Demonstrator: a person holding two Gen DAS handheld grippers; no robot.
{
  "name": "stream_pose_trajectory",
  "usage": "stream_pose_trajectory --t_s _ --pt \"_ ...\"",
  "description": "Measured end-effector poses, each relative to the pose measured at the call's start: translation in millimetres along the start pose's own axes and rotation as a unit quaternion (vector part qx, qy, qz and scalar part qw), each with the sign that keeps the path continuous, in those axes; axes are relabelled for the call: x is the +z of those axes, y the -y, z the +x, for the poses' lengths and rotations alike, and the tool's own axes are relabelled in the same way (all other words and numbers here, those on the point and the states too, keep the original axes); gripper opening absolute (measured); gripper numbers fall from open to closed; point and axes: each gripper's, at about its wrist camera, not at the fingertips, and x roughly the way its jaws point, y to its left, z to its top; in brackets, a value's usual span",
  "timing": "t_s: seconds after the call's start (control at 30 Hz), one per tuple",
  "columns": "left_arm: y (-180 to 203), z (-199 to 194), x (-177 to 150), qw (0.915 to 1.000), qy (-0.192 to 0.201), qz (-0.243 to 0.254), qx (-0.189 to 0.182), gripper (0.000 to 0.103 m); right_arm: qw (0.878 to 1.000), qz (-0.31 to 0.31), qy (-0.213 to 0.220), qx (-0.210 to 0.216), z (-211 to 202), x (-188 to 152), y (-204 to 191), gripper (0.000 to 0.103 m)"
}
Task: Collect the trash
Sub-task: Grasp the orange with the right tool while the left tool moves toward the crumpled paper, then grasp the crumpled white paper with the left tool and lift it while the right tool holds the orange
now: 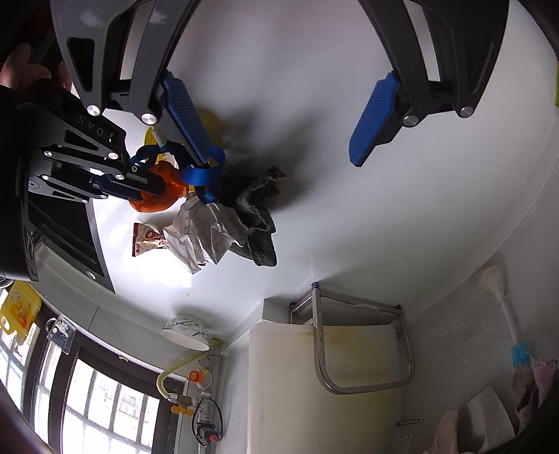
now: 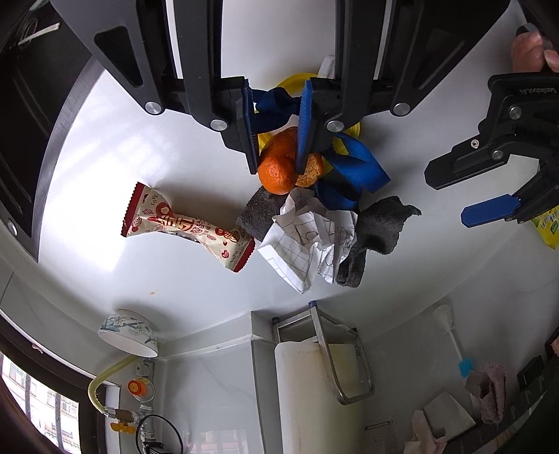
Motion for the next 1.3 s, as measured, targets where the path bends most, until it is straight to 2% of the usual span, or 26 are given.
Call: stream_pose_trajectory --t_s 0.33,0.6,1.07,1.1,1.17,1.23,1.3 --pt "20.2 0.0 13.8 0.9995 0.019 0.018 -0.018 0.08 0.997 0.071 0.032 -0.016 -29.6 -9.9 29.1 0.019" --pt "47.5 8.8 27.4 0.9979 0.04 0.04 -0.031 0.08 0.993 0.109 0.034 -0.041 -47.8 -35.9 50.6 0.018" --pt "85.0 49.9 40.6 0.9946 0.062 0.083 -0.007 0.08 0.987 0.143 0.037 -0.057 -66.7 -66.5 70.5 0.018" --pt "86.4 53.1 40.7 0.9944 0.062 0.085 -0.006 0.079 0.987 0.144 0.036 -0.058 -66.9 -68.0 71.6 0.018" --pt "88.4 59.1 40.3 0.9946 0.057 0.087 -0.004 0.071 0.987 0.148 0.035 -0.058 -67.1 -70.4 74.3 0.018" --pt "89.4 61.8 40.1 0.9945 0.056 0.088 0.003 0.055 0.987 0.149 0.032 -0.058 -66.7 -72.2 75.0 0.018" --pt "88.0 60.4 39.7 0.9948 0.059 0.084 0.0 0.052 0.986 0.15 0.03 -0.057 -66.4 -73.3 73.9 0.018"
